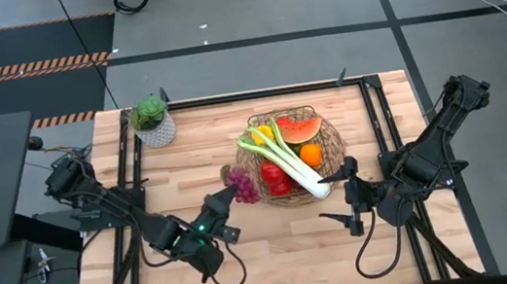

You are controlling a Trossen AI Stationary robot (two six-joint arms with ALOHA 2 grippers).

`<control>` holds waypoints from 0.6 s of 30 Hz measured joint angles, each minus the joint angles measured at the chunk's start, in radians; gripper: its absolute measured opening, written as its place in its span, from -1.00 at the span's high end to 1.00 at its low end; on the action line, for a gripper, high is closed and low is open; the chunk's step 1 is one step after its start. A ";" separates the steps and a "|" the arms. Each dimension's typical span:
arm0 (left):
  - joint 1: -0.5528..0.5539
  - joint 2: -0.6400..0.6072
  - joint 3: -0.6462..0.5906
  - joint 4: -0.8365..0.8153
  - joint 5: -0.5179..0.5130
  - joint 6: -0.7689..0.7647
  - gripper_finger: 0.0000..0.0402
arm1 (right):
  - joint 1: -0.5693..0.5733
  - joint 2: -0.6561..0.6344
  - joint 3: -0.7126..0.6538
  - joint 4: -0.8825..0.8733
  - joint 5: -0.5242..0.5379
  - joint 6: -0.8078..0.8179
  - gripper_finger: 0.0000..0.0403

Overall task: Build produce basket
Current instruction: Put the grapes into the wire basket

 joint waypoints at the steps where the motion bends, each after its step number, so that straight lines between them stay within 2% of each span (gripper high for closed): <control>1: 0.000 0.000 0.000 0.023 0.000 0.057 0.38 | 0.000 0.000 0.000 0.000 0.000 0.000 -0.91; 9: 0.022 0.000 0.000 0.050 0.072 0.390 0.37 | 0.000 0.000 0.000 0.000 0.000 0.000 -0.91; 14: 0.050 0.000 0.000 0.050 0.075 0.536 0.37 | 0.000 0.000 0.000 0.000 0.000 0.000 -0.91; 18: 0.069 0.000 0.000 0.050 0.081 0.595 0.37 | 0.000 0.000 0.000 0.000 0.000 0.000 -0.91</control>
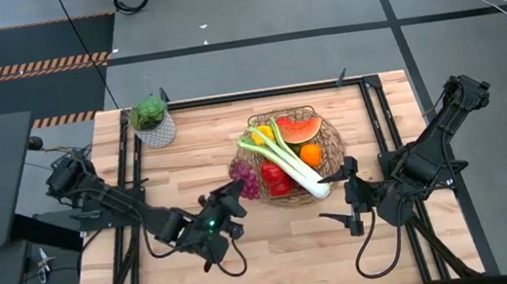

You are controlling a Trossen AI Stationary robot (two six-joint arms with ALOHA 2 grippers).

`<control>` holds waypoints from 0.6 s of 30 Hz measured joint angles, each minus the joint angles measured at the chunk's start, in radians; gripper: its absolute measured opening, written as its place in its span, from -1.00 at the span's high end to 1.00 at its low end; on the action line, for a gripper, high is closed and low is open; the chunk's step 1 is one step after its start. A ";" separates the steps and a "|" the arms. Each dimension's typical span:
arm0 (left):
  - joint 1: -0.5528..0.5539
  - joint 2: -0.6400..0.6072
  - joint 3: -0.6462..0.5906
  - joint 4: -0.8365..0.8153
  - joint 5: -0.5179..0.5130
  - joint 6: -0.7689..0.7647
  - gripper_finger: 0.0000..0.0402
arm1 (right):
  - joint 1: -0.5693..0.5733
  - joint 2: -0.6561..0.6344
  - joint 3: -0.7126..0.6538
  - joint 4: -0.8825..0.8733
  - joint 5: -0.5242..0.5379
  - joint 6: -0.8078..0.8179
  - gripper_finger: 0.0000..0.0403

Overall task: Build produce basket
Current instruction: Put the grapes into the wire basket

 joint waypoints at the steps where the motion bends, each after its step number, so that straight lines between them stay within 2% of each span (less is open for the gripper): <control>1: 0.004 0.000 0.000 0.000 0.005 0.003 0.37 | 0.000 0.000 0.000 0.000 0.000 0.000 -0.91; 7: 0.013 0.000 0.000 0.000 0.009 0.002 0.37 | 0.000 0.000 0.000 0.000 0.000 0.000 -0.91; 10: 0.018 0.000 0.000 0.000 0.065 -0.075 0.37 | 0.000 0.000 0.000 0.000 0.000 0.000 -0.91; 13: 0.032 0.000 0.000 0.001 0.121 -0.259 0.37 | 0.000 0.000 0.000 0.000 0.000 -0.004 -0.91; 18: 0.052 0.001 0.000 0.002 0.129 -0.678 0.37 | 0.000 0.000 0.000 0.000 0.000 -0.001 -0.91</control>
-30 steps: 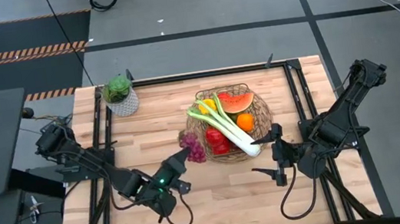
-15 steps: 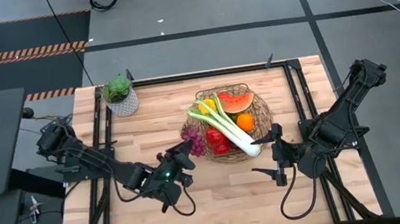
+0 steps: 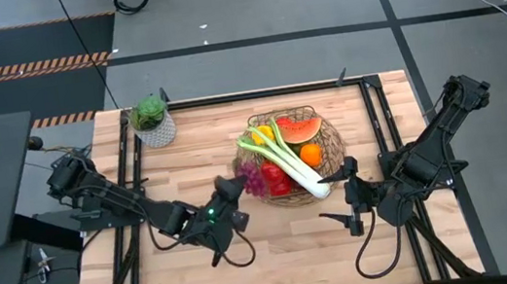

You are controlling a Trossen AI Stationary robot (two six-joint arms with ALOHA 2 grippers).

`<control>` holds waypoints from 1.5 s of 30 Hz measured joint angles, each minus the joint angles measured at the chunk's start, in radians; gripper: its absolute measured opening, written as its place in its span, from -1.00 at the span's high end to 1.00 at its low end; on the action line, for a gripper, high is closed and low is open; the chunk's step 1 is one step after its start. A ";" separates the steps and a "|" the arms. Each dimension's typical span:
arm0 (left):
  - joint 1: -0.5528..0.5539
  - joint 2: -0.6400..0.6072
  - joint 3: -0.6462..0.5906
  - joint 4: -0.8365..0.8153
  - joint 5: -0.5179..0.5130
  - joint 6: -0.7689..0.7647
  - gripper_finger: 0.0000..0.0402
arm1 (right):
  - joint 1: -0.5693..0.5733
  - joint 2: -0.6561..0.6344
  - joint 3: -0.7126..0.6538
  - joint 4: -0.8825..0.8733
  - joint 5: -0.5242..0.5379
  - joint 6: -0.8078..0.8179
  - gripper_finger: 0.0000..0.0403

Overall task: Build produce basket
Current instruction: Put the grapes into the wire basket

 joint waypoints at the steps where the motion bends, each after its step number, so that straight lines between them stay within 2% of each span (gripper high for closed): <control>1: 0.003 0.000 0.000 0.001 0.000 -0.067 0.37 | 0.000 0.000 0.000 0.000 0.000 0.000 -0.91; 4: 0.007 0.000 0.000 0.003 0.020 -0.240 0.37 | 0.000 0.000 0.000 0.000 0.000 0.001 -0.91; 9: 0.019 -0.006 0.001 0.044 0.117 -0.500 0.37 | 0.000 0.000 0.000 0.000 -0.001 0.004 -0.91; 13: 0.022 -0.042 0.018 0.046 0.218 -0.597 0.37 | 0.000 0.000 0.000 0.005 -0.004 0.005 -0.91; 22: 0.085 -0.181 0.021 0.060 0.519 -0.835 0.37 | 0.000 0.001 -0.001 0.013 -0.009 0.001 -0.91; 33: 0.192 -0.189 0.021 0.048 0.811 -1.245 0.37 | 0.000 0.001 -0.001 0.015 -0.009 0.001 -0.91; 39: 0.212 -0.189 0.021 0.044 0.874 -1.431 0.37 | 0.000 0.001 -0.001 0.015 -0.009 0.004 -0.91; 45: 0.212 -0.189 0.021 0.045 0.879 -1.588 0.37 | 0.000 0.001 -0.001 0.016 -0.009 0.004 -0.91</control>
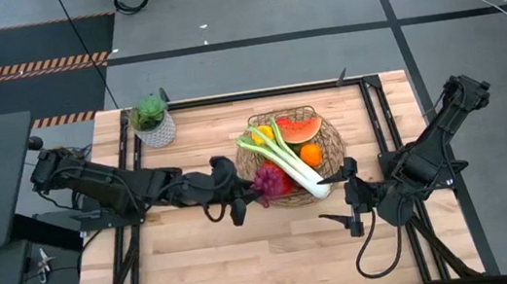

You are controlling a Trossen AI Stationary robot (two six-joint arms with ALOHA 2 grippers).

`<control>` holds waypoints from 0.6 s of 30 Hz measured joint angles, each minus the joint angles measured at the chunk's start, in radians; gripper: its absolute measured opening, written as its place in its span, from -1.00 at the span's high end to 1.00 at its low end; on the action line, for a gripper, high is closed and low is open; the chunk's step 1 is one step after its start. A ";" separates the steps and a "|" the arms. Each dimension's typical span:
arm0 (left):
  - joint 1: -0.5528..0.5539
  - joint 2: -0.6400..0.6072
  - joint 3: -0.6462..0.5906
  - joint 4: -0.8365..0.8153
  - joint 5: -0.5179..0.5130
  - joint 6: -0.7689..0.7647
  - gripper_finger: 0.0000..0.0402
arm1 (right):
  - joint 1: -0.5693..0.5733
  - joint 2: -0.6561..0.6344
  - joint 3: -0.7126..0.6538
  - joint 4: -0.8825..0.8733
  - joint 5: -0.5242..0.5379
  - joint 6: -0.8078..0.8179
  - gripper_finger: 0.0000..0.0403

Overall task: Build produce basket
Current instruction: Put the grapes into the wire basket

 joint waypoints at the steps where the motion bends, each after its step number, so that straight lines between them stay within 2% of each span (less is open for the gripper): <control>1: 0.000 0.000 0.000 0.000 0.000 -0.018 0.37 | 0.000 0.000 0.000 0.000 0.000 0.000 -0.91; 14: 0.002 0.000 0.000 0.000 -0.002 -0.018 0.37 | 0.000 0.000 0.000 0.000 0.000 0.000 -0.91; 18: 0.013 0.000 0.000 0.000 -0.003 0.074 0.37 | 0.000 0.000 0.000 0.000 0.000 -0.001 -0.91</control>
